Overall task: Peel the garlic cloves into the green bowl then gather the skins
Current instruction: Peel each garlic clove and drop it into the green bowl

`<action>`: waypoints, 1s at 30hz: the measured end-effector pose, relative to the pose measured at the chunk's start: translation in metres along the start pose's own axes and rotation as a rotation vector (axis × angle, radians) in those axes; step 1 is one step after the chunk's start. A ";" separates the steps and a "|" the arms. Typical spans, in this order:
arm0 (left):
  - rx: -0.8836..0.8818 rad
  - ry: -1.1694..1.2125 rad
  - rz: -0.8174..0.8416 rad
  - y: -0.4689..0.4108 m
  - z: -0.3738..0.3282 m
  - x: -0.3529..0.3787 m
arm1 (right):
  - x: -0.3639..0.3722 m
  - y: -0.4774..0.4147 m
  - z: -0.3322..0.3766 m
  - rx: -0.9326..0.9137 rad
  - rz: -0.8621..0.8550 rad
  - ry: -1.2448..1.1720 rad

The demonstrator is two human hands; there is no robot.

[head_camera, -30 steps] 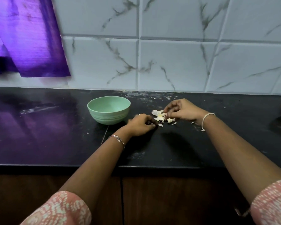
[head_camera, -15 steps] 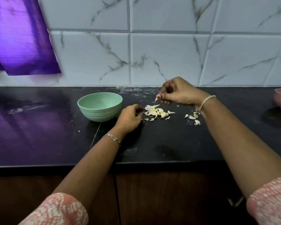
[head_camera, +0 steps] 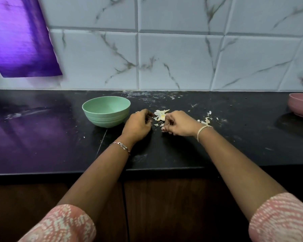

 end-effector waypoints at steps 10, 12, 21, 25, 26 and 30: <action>0.092 0.077 -0.006 0.004 -0.014 -0.002 | -0.028 -0.013 -0.006 -0.007 -0.266 -0.485; 0.115 0.137 -0.041 0.005 -0.019 -0.005 | -0.014 -0.014 -0.014 0.042 -0.282 -0.648; 0.069 0.318 -0.122 -0.001 -0.018 -0.011 | 0.017 -0.019 -0.022 0.144 -0.245 -0.895; -0.003 0.441 -0.060 -0.004 -0.012 -0.004 | 0.018 -0.022 -0.029 0.173 -0.338 -0.875; -0.034 0.479 -0.055 -0.004 -0.010 -0.003 | 0.014 -0.021 -0.031 0.171 -0.398 -0.860; -0.114 0.584 -0.046 -0.004 -0.005 -0.001 | -0.001 -0.016 -0.035 0.128 -0.543 -0.872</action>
Point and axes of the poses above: each hand's wrist, its own y-axis away from the middle knuckle, its own x-axis out of the palm, z = x × y, the point moved 8 cm from there along -y, towards the middle knuckle, and after that the axes turned 5 degrees about y, right-handed, at the moved point
